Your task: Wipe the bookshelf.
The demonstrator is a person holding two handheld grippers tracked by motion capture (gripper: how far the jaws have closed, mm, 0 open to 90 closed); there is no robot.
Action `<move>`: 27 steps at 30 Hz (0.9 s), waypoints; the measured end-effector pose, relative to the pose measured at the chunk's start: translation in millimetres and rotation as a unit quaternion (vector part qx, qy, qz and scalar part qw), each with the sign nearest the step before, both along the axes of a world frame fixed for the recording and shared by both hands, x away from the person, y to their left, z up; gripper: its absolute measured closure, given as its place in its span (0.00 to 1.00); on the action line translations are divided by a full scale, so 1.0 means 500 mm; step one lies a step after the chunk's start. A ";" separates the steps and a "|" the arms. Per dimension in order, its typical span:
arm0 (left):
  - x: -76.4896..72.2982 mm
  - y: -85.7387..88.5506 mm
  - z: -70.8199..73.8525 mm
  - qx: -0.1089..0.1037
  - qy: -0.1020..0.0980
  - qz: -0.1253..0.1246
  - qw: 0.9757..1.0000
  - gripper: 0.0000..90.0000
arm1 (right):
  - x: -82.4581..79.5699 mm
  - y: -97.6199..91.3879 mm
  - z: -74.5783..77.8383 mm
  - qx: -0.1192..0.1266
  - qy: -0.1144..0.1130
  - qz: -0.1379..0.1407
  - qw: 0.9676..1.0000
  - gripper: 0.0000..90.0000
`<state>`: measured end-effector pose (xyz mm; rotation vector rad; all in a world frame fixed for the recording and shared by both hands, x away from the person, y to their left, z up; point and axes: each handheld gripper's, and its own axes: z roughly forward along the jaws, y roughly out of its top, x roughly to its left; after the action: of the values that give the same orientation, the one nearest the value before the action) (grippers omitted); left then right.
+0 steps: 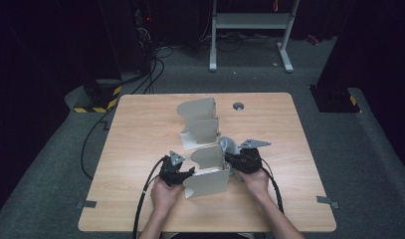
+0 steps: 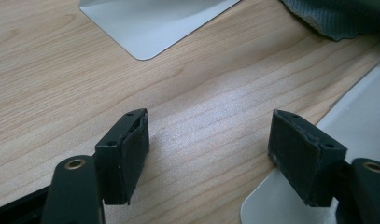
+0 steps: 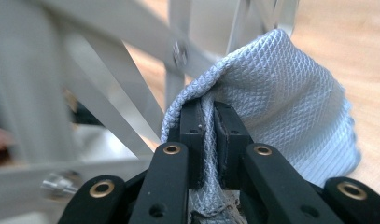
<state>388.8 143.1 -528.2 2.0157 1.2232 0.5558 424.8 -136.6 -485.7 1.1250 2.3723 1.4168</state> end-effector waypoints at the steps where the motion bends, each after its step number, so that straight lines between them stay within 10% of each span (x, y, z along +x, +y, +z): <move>1: 0.000 0.000 0.000 0.000 0.000 0.000 1.000 0.33 | 0.000 -0.002 0.010 0.006 -0.005 0.000 1.000 0.93; 17: 0.000 0.000 0.000 -0.001 0.000 0.000 1.000 0.33 | 0.011 -0.003 0.137 0.042 -0.083 0.005 0.996 0.93; 27: 0.000 0.000 0.000 -0.001 0.000 0.000 1.000 0.33 | 0.036 0.011 0.116 0.034 -0.067 0.002 0.997 0.93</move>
<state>388.6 143.0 -528.3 2.0142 1.2240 0.5551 442.8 -131.0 -427.8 1.0077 2.2520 1.5330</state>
